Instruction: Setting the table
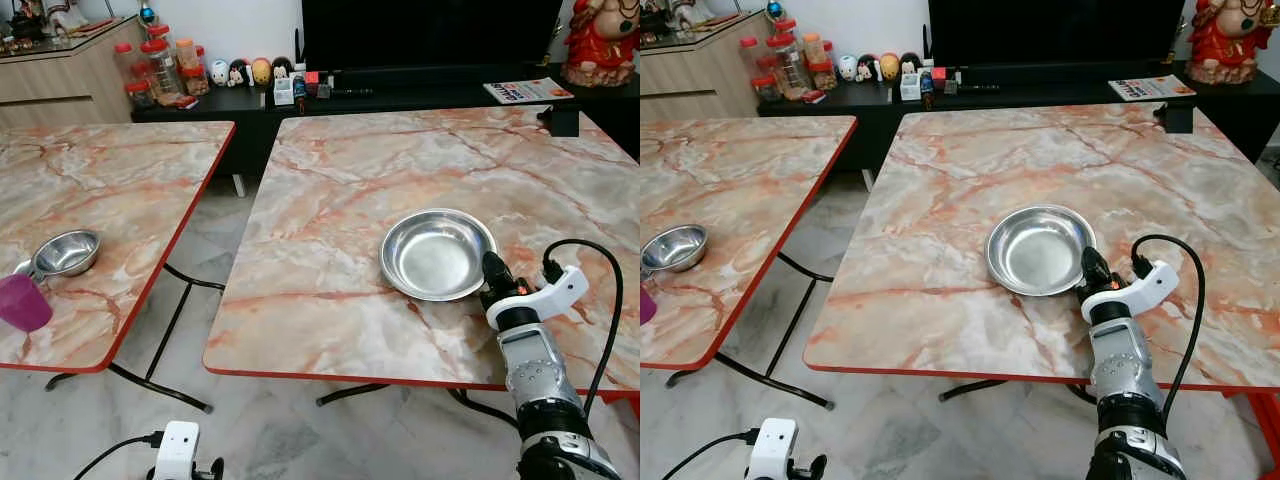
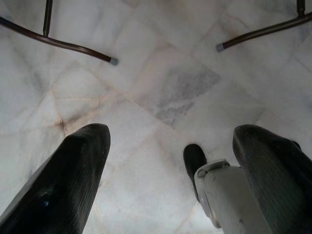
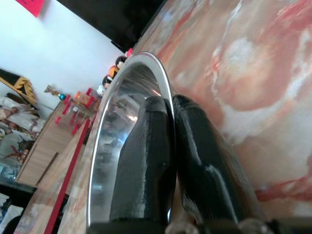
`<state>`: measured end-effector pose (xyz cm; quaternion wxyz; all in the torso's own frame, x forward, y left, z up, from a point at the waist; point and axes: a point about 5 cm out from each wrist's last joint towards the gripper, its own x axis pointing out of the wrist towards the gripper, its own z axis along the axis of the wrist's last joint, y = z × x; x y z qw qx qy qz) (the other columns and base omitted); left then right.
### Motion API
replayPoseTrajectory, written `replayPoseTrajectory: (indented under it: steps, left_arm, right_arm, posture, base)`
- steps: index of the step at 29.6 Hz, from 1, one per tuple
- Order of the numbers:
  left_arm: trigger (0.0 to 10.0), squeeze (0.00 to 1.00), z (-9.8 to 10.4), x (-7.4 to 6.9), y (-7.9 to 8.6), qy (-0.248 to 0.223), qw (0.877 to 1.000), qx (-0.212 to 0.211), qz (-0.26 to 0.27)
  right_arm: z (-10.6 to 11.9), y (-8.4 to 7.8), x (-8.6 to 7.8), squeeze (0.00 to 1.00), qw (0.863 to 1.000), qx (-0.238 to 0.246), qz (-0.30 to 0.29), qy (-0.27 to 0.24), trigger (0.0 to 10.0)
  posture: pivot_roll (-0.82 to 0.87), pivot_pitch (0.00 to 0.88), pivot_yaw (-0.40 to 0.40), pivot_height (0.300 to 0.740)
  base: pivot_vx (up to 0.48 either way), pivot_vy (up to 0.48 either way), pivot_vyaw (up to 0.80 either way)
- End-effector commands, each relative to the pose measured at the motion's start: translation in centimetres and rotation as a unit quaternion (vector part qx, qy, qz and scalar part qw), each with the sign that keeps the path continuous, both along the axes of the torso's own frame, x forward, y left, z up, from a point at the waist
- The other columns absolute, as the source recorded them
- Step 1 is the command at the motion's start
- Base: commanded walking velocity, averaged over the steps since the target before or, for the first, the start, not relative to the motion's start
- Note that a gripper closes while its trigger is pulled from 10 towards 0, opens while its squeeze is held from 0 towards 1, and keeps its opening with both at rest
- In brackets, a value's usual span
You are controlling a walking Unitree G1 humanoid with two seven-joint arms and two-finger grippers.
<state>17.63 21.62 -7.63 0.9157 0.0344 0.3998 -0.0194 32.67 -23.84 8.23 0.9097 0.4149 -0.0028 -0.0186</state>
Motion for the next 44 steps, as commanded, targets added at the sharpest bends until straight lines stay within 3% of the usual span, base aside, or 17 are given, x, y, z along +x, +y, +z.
replayPoseTrajectory:
  steps: [1,6,20,43,44]
  left_arm:
    - [10.0,0.0,-0.2,-0.5,0.5,0.011,1.0,0.009,-0.006]
    - [10.0,0.0,-0.1,-0.5,0.4,0.011,1.0,0.008,-0.012]
    - [10.0,0.0,-0.2,-0.5,0.1,0.013,1.0,0.003,-0.007]
    - [10.0,0.0,-0.2,-0.4,0.1,0.015,1.0,0.0,-0.008]
    - [10.0,0.0,-0.2,-0.4,0.1,0.015,1.0,0.0,-0.008]
  right_arm:
    - [-0.6,0.7,-0.4,0.0,1.0,0.001,0.013,0.014,10.0]
    - [-0.6,0.8,-0.7,0.0,1.0,0.008,0.011,0.015,10.0]
    - [2.3,0.5,-0.8,0.0,1.0,0.009,-0.028,-0.002,10.0]
    - [1.8,0.8,-1.6,0.0,0.998,0.026,-0.048,0.034,10.0]
    - [1.8,0.8,-1.6,0.28,0.998,0.027,-0.048,0.034,10.0]
  posture:
    - [-0.07,0.0,0.077,0.74]
    - [-0.07,0.0,0.075,0.74]
    - [-0.09,0.0,0.068,0.74]
    - [-0.08,0.0,0.066,0.74]
    - [-0.08,0.0,0.066,0.74]
  base:
    - [0.0,0.0,0.0]
    - [0.0,0.0,0.0]
    - [0.0,0.0,0.0]
    - [0.0,0.0,0.0]
    - [0.0,0.0,0.0]
